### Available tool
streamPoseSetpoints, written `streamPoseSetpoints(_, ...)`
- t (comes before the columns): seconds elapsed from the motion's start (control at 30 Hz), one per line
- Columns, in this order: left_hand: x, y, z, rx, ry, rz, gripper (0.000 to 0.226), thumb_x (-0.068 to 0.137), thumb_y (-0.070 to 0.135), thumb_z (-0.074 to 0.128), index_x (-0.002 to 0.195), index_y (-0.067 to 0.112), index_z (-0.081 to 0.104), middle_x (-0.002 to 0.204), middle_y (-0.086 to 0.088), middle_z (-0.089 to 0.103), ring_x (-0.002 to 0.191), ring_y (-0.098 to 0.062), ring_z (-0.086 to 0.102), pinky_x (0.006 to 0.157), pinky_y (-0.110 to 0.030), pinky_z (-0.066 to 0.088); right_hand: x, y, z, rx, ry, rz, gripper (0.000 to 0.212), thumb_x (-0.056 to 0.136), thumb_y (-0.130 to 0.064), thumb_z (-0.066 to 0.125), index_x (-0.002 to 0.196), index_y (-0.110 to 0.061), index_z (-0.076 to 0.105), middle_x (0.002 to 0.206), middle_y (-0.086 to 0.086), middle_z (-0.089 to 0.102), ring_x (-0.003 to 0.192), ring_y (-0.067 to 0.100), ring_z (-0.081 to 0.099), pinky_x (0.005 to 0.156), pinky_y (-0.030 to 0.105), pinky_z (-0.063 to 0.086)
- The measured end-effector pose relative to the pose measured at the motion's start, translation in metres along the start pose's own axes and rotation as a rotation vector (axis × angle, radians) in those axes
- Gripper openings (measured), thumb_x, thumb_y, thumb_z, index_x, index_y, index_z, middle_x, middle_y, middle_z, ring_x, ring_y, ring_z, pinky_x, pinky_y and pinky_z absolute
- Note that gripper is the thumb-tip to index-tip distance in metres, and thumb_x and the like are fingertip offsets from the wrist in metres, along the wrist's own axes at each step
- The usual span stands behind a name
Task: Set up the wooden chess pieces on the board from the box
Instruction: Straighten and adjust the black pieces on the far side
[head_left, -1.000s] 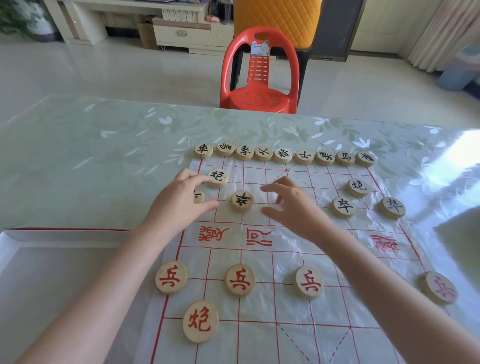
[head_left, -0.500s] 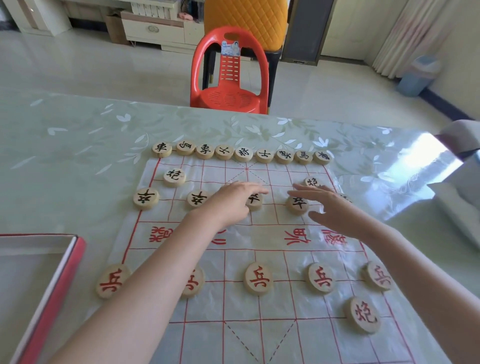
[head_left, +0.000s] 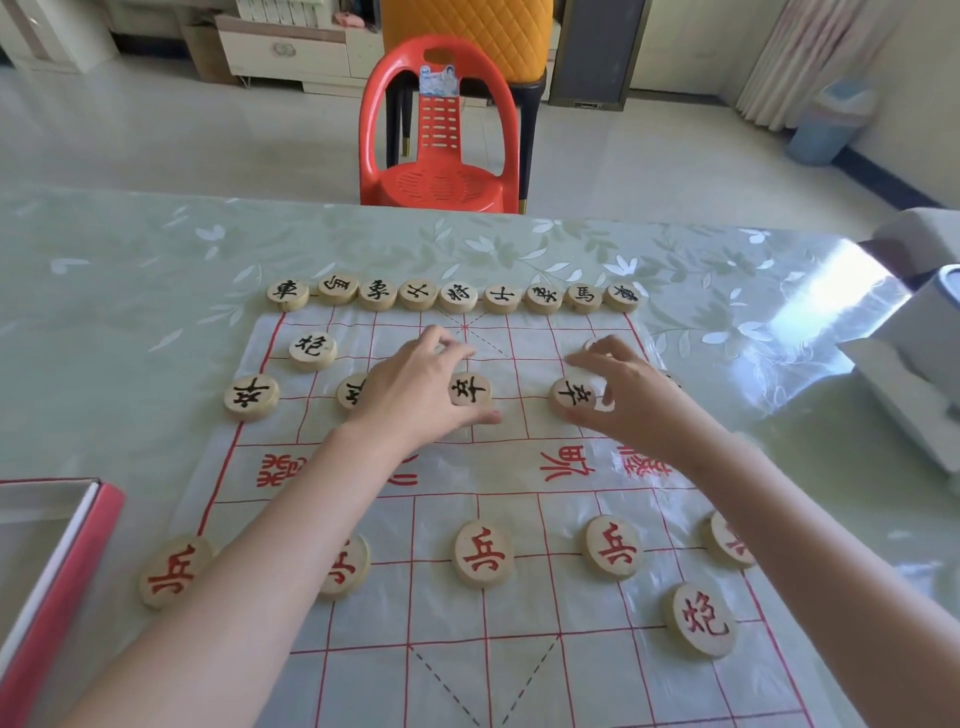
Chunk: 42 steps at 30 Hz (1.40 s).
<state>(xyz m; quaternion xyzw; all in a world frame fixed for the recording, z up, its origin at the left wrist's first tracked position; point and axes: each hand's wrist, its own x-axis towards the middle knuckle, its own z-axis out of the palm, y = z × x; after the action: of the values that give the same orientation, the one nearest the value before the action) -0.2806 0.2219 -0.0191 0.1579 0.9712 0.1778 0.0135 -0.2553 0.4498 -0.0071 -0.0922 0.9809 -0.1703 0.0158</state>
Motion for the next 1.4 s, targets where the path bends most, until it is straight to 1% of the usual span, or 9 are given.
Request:
streamPoseSetpoints(0.13,-0.003,-0.004,-0.007,0.015,-0.094,0.136,0.050,0.086,0.036,0.055,0.133,0.042,0.040,0.138,0.016,0.036,0.126,-0.010,0.038,0.090,-0.029,0.037,0.002,0.013,-0.002,0.043,-0.137,-0.066,0.048,0.085,-0.016,0.060,0.129,-0.034,0.051,0.131,-0.008,0.043,0.079,0.014,0.059,0.073,0.018,0.041)
streamPoseSetpoints(0.2,-0.004,-0.005,-0.006,0.014,-0.139,0.156,0.048,0.088,0.027,0.052,0.132,0.043,0.043,0.133,0.018,0.043,0.122,-0.010,0.040,0.088,-0.025,0.034,0.002,0.014,0.002,0.093,-0.102,-0.025,0.043,0.085,-0.018,0.062,0.126,-0.032,0.053,0.123,-0.005,0.049,0.078,0.015,0.061,0.069,0.017,0.041)
streamPoseSetpoints(0.4,-0.005,-0.004,-0.004,-0.041,-0.046,0.005,0.046,0.074,0.050,0.069,0.115,0.035,0.053,0.110,0.010,0.051,0.095,-0.013,0.049,0.071,-0.026,0.034,0.003,0.011,0.010,0.102,0.021,0.074,0.043,0.076,-0.050,0.065,0.109,-0.024,0.057,0.099,-0.004,0.054,0.072,0.013,0.054,0.068,0.030,0.047)
streamPoseSetpoints(0.5,-0.004,0.000,0.002,-0.019,0.018,-0.052,0.053,0.065,0.061,0.070,0.105,0.030,0.054,0.103,0.009,0.049,0.089,-0.014,0.051,0.068,-0.026,0.034,0.004,0.011,0.012,0.119,0.036,0.096,0.055,0.073,-0.049,0.070,0.117,-0.020,0.053,0.107,-0.004,0.048,0.075,0.012,0.049,0.069,0.026,0.039)
streamPoseSetpoints(0.6,-0.002,0.000,0.006,-0.056,0.020,-0.073,0.066,0.062,0.067,0.068,0.115,0.031,0.051,0.113,0.009,0.046,0.093,-0.016,0.054,0.069,-0.027,0.037,0.001,0.010,0.011,0.161,0.042,0.062,0.071,0.073,-0.044,0.072,0.134,-0.024,0.042,0.122,-0.006,0.043,0.079,0.010,0.049,0.074,0.024,0.037)
streamPoseSetpoints(0.73,-0.002,-0.005,0.005,-0.173,-0.066,-0.042,0.067,0.068,0.053,0.073,0.128,0.038,0.047,0.125,0.013,0.041,0.090,-0.015,0.052,0.079,-0.031,0.045,0.004,0.008,0.013,0.168,0.008,0.003,0.047,0.081,-0.035,0.068,0.125,-0.025,0.054,0.123,-0.006,0.044,0.071,0.007,0.055,0.069,0.019,0.040)
streamPoseSetpoints(1.0,-0.002,-0.010,0.012,-0.300,0.008,-0.067,0.051,0.064,0.039,0.080,0.110,0.030,0.060,0.103,0.008,0.051,0.074,-0.010,0.048,0.076,-0.029,0.045,0.006,0.011,0.017,0.239,0.038,0.044,0.042,0.081,-0.030,0.069,0.120,-0.019,0.058,0.113,-0.004,0.051,0.078,0.013,0.059,0.066,0.003,0.039)
streamPoseSetpoints(1.17,-0.004,-0.004,0.016,-0.274,0.060,-0.112,0.051,0.062,0.042,0.080,0.108,0.032,0.059,0.104,0.009,0.053,0.076,-0.012,0.048,0.069,-0.026,0.040,0.006,0.013,0.021,0.241,0.061,0.066,0.044,0.080,-0.030,0.070,0.121,-0.019,0.057,0.116,-0.003,0.052,0.083,0.016,0.060,0.071,0.020,0.037)
streamPoseSetpoints(1.4,-0.005,-0.002,0.016,-0.258,0.073,-0.124,0.050,0.063,0.043,0.079,0.108,0.032,0.059,0.106,0.009,0.053,0.078,-0.013,0.050,0.072,-0.029,0.045,0.004,0.012,0.023,0.267,0.073,0.096,0.048,0.081,-0.031,0.069,0.125,-0.018,0.055,0.118,-0.002,0.050,0.084,0.013,0.057,0.073,0.019,0.034)
